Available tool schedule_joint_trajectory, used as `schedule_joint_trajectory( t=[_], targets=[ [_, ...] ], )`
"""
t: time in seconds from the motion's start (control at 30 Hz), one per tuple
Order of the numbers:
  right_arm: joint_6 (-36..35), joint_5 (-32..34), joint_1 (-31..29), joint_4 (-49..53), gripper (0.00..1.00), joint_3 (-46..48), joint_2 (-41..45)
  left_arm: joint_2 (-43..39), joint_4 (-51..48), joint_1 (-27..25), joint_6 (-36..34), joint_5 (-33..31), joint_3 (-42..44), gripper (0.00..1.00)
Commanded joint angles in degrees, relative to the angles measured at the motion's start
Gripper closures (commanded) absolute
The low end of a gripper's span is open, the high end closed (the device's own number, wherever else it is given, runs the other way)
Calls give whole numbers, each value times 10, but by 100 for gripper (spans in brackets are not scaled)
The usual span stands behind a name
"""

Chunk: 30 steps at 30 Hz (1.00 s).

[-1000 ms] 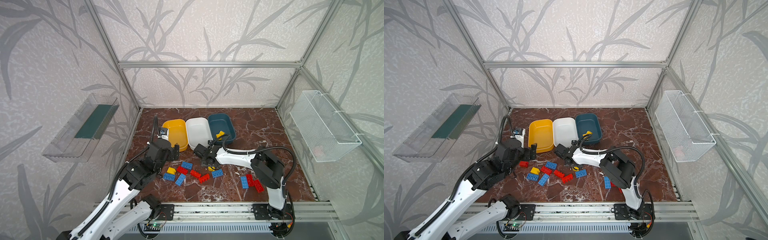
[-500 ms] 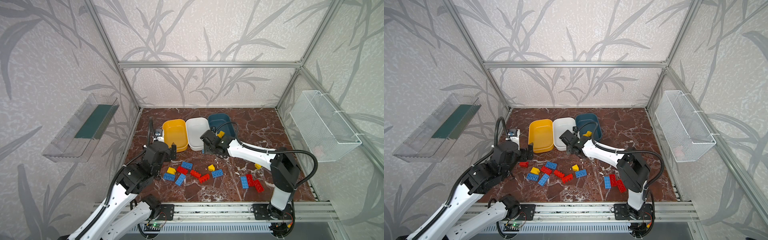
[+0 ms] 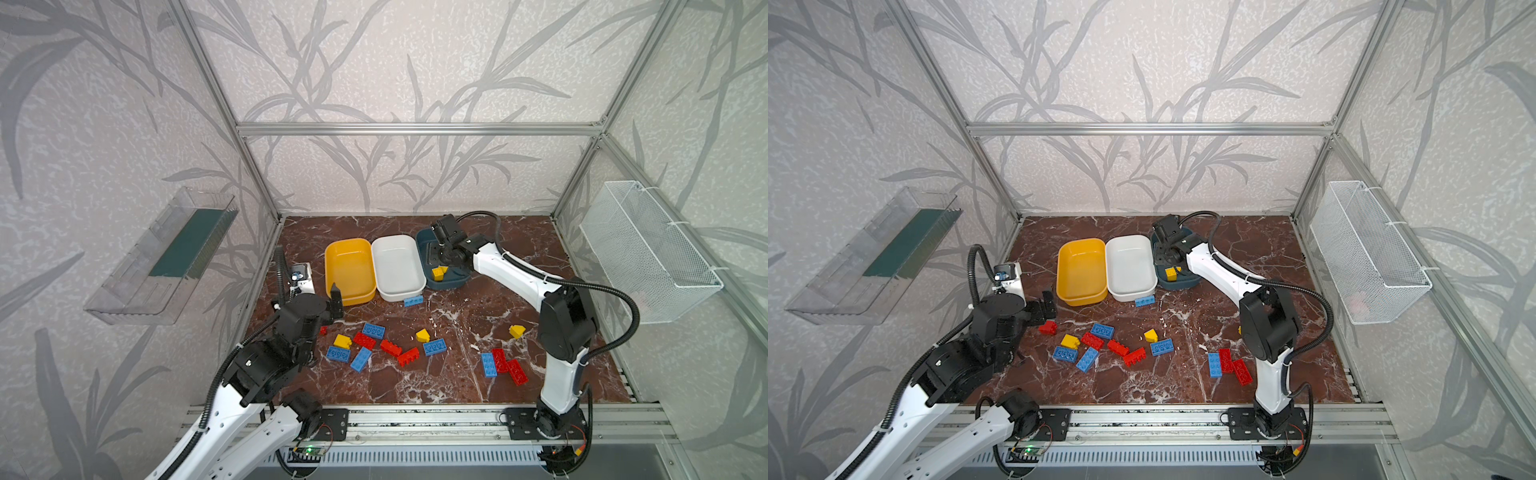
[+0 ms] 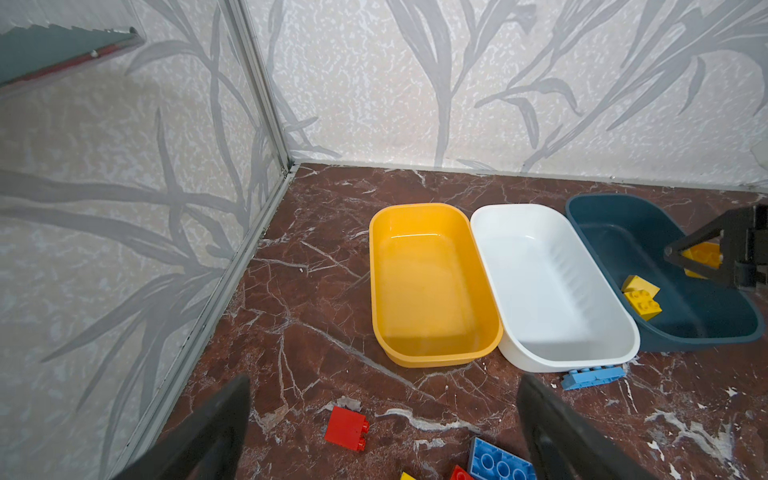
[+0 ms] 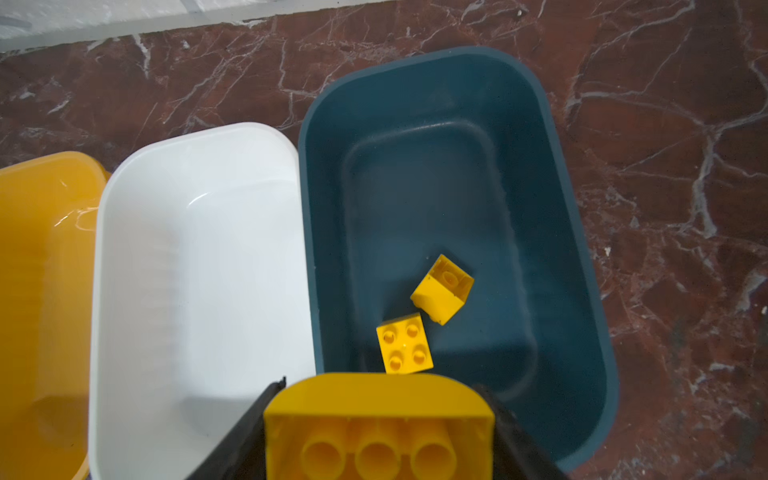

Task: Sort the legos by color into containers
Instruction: 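Carry the yellow 2x3 brick with the right gripper into the teal tub and release, then withdraw the right gripper from the teal tub toward the bricks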

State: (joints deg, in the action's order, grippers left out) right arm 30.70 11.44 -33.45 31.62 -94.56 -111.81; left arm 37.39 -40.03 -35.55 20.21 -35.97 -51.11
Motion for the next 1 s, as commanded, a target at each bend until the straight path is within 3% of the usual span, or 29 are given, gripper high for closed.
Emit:
schedule_joint_trajectory(
  t=[0.0, 0.17, 0.47, 0.6, 0.73, 0.97],
  targets=[
    [-16, -18, 12, 21, 41, -27, -29, 14, -7, 2, 11, -13, -7, 1],
    [-13, -26, 27, 22, 35, -42, -46, 31, -19, 3, 18, -4, -14, 1],
    [-32, -36, 32, 14, 12, -36, -35, 65, -43, 5, 49, -7, -28, 1],
    [-38, -40, 33, -5, 11, -8, -2, 90, -72, 5, 94, -19, -44, 1],
    [-44, -45, 33, -41, 11, 51, 57, 112, -102, 11, 134, 11, -46, 1],
    [-18, -95, 24, -198, 11, 238, 185, 115, -130, 44, 205, 112, -1, 4]
  ],
)
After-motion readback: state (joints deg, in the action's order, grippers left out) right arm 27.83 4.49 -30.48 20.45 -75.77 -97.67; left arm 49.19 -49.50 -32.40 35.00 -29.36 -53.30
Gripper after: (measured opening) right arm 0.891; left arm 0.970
